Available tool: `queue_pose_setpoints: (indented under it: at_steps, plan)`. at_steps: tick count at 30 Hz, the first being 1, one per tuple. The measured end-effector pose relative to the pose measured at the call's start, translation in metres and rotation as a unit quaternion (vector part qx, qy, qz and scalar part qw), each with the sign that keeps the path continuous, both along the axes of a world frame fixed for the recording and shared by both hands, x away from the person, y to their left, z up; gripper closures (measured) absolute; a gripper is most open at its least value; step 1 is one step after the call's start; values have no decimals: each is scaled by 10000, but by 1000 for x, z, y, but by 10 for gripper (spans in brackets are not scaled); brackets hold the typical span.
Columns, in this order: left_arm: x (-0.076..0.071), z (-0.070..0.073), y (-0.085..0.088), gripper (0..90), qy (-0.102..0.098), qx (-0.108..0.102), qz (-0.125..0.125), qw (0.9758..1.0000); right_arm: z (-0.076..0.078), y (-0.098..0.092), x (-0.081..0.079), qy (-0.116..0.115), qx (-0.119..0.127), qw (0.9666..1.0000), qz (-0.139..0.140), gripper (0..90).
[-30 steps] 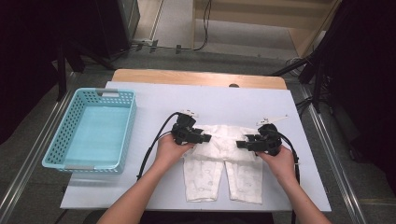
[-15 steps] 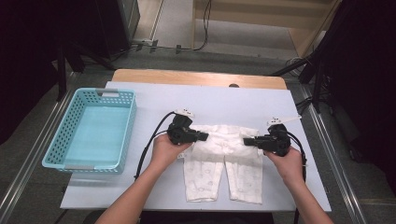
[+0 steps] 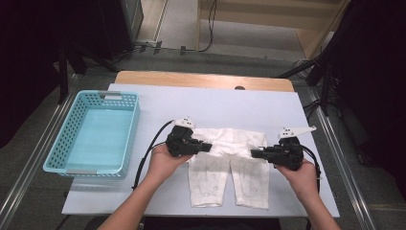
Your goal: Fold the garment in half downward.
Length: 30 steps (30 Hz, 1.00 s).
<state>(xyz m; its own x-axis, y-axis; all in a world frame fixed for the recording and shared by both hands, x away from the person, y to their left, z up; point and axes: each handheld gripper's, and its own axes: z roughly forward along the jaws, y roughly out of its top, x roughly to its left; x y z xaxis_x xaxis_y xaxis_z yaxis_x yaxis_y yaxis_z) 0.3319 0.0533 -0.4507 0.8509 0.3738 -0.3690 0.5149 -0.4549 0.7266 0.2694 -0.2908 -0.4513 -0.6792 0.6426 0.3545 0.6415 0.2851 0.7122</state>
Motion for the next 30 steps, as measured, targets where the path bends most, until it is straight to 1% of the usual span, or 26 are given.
queue_pose_setpoints:
  at_steps: [3,4,7,10,15,20,23,27,30]
  plan:
    - [-5,1,0,825,-18,23,-47,10000,1,1,-5,14,-97,10000,13,768]
    - [-7,1,1,825,-45,37,-66,10000,1,1,-6,19,-87,10000,24,767]
    - [-13,-2,4,825,-48,67,-97,9999,-1,1,-10,47,-80,9999,63,762]
    - [-19,-5,5,826,-26,148,-181,9997,-3,3,-15,89,-160,9997,153,763]
    - [-26,-10,4,824,40,187,-240,9995,-7,5,-24,110,-286,9993,235,764]
    - [-33,-12,4,810,100,168,-297,9994,-11,2,-31,153,-261,9992,255,757]
    - [-37,-12,3,814,93,221,-329,9992,-14,0,-36,188,-211,9992,274,753]
    - [-42,-14,2,815,88,257,-409,9988,-16,1,-43,248,-250,9989,315,747]
    - [-46,-15,3,812,130,263,-436,9986,-17,0,-48,270,-251,9987,354,736]
